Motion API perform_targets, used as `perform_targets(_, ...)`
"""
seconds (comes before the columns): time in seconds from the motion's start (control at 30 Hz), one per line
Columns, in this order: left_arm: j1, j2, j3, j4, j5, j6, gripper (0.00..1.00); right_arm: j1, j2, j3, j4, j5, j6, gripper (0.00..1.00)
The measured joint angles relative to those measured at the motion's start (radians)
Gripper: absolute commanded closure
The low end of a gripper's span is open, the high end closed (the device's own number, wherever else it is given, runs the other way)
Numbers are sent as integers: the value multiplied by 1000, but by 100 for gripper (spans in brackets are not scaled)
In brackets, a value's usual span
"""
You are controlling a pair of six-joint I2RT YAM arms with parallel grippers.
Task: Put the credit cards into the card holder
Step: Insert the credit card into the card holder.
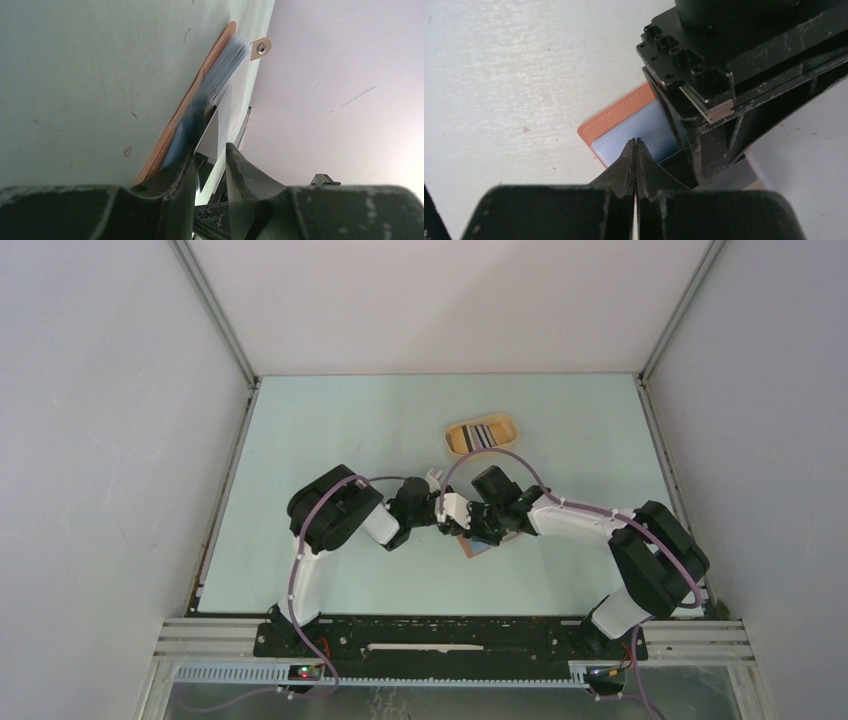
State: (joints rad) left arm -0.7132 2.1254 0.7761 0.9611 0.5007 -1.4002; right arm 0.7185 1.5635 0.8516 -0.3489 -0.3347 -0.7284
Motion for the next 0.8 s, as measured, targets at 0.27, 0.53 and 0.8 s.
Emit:
perform_targets(0.27, 0, 8, 0, 11, 11, -16, 66, 16, 0, 0, 29, 66, -31, 99)
perform_targets(0.53, 1, 16, 0, 33, 28, -27, 62, -3, 1, 0, 32, 105, -53, 100)
perform_targets(0.8, 1, 16, 0, 39, 28, -39, 61, -42, 1, -2, 31, 109, -53, 100)
